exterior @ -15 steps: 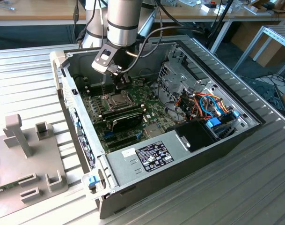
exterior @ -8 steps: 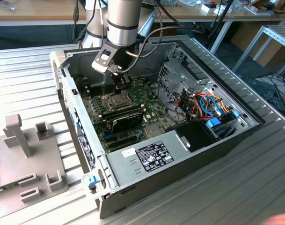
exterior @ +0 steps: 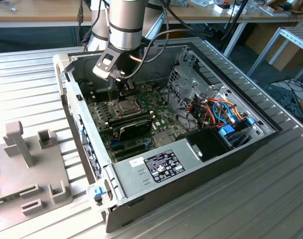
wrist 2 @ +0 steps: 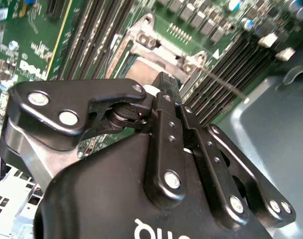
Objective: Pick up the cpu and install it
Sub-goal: 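Install the first cpu locking lever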
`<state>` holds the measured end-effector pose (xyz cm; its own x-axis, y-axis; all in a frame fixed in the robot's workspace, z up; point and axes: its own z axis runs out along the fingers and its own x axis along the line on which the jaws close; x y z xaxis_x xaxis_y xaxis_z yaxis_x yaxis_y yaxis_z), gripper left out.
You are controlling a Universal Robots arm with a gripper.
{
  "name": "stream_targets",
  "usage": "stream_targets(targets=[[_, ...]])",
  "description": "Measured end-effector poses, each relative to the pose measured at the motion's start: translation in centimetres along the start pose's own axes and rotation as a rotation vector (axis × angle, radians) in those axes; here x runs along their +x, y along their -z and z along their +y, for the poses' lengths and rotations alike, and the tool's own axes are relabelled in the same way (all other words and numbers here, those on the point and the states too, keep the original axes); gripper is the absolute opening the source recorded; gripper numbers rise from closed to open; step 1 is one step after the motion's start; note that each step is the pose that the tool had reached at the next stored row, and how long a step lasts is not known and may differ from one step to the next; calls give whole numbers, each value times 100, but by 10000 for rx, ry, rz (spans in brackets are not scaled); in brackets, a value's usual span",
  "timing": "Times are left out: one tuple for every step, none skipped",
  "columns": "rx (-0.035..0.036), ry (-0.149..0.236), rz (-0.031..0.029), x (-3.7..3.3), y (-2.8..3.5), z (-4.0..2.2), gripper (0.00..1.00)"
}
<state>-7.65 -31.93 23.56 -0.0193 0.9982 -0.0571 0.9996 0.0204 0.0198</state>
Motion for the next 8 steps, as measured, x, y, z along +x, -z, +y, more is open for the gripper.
stream_targets(targets=[[-2,1,0,4,-10,-59,11],[-4,-1,1,5,-12,-77,11],[-4,0,2,5,-11,-80,11],[-6,2,16,4,-11,-81,11],[-13,-2,64,5,-11,-83,11],[-14,-3,70,5,-12,-83,11],[-15,-2,77,5,-12,-83,11],[-16,24,84,5,-11,-83,11]])
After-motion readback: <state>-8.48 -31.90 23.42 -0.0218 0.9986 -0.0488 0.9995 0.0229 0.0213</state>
